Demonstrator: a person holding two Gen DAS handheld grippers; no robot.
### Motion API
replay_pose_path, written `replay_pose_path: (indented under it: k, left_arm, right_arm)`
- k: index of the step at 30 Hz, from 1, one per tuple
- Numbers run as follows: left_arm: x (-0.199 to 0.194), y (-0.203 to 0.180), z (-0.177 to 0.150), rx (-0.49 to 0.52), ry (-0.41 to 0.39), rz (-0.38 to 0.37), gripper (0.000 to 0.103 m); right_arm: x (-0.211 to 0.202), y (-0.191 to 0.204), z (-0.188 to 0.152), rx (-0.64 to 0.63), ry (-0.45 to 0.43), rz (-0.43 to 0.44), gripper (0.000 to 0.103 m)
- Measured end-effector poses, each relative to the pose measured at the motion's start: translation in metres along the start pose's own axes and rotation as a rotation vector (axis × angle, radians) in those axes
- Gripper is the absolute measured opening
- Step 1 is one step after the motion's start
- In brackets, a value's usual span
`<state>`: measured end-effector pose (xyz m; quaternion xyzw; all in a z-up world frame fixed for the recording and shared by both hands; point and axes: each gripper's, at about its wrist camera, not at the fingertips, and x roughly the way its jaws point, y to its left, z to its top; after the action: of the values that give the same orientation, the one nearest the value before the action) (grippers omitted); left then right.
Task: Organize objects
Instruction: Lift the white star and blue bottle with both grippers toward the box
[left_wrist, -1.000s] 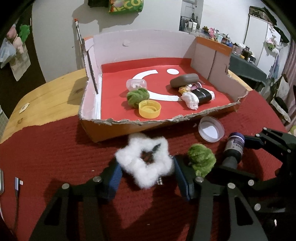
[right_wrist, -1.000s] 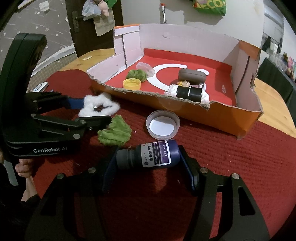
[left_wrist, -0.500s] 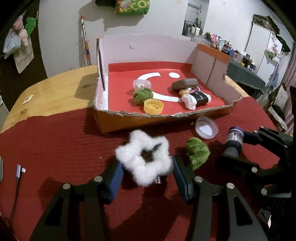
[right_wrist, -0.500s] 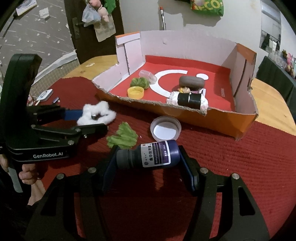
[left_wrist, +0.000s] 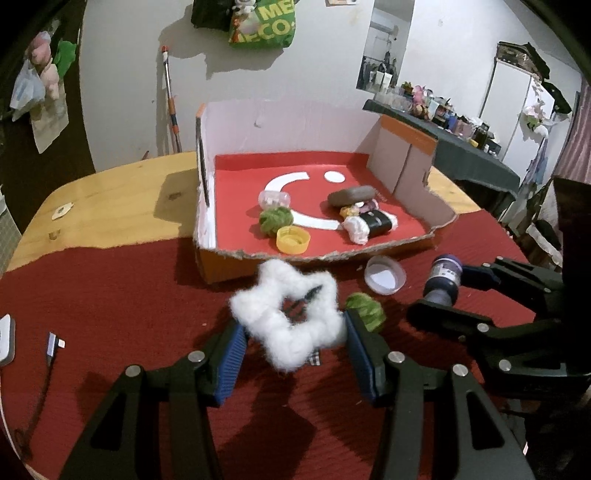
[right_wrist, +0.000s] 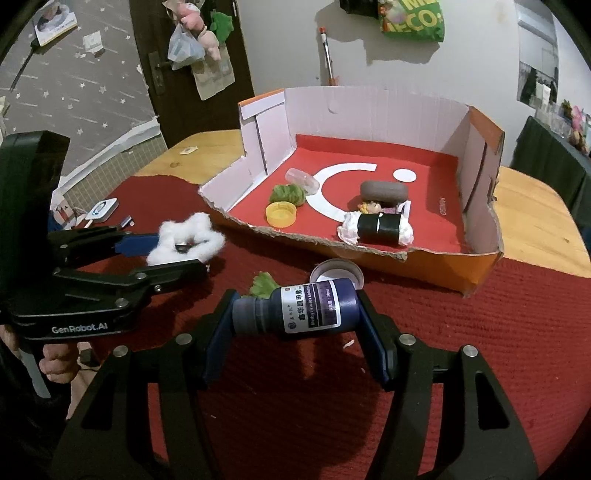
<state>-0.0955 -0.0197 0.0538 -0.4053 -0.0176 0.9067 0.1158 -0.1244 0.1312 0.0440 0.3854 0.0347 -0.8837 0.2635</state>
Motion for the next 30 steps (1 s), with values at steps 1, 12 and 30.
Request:
replay_pose_path:
  k: [1, 12, 30]
  left_arm:
    - [-0.001, 0.0, 0.002, 0.0, -0.003, -0.002, 0.054]
    - [-0.003, -0.004, 0.022, 0.008, -0.026, -0.01, 0.054]
    - [0.035, -0.001, 0.061, 0.036, 0.114, -0.096, 0.054]
  right_arm:
    - [0.0, -0.001, 0.001, 0.004, -0.001, 0.005, 0.06]
    - [-0.006, -0.004, 0.015, 0.003, -0.017, 0.013, 0.06]
    - [0.012, -0.039, 0.057, 0.092, 0.068, 0.083, 0.06]
